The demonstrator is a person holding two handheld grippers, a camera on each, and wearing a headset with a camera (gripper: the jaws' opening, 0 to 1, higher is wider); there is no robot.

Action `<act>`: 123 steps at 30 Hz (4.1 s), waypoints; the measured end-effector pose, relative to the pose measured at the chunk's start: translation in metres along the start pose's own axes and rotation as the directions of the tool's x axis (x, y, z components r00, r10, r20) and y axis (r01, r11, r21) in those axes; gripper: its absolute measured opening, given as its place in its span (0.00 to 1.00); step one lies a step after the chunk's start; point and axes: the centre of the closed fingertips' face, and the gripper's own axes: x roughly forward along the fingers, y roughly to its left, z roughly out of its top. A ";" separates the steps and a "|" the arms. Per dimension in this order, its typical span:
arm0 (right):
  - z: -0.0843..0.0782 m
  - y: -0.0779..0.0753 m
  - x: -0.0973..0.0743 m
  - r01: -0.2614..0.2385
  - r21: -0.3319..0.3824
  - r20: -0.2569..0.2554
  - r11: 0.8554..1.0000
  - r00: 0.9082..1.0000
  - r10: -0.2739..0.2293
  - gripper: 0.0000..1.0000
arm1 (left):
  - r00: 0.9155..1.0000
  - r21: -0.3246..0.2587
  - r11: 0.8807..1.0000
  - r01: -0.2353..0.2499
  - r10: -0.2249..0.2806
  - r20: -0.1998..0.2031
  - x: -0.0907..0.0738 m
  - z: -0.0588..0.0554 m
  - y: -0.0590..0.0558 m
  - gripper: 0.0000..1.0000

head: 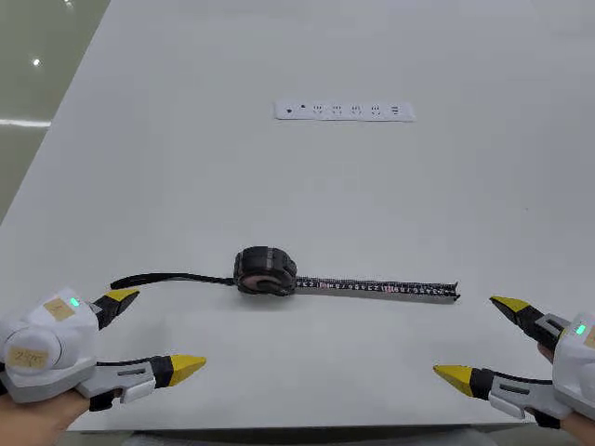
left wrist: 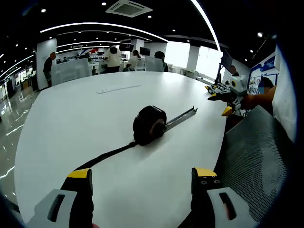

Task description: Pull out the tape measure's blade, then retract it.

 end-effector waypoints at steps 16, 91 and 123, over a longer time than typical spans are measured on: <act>-0.011 0.004 -0.002 0.025 0.061 0.013 0.998 1.000 -0.026 0.77 | 0.998 -0.071 0.997 -0.039 0.042 0.042 -0.009 -0.004 -0.003 0.84; -0.002 0.002 0.007 -0.005 0.055 0.008 0.998 1.000 0.004 0.75 | 0.999 -0.038 0.998 0.041 -0.041 0.016 0.036 0.036 -0.026 0.83; 0.003 -0.023 0.013 -0.003 0.050 -0.003 0.999 1.000 0.003 0.76 | 0.999 -0.103 0.994 0.037 -0.038 -0.007 0.099 0.059 -0.041 0.80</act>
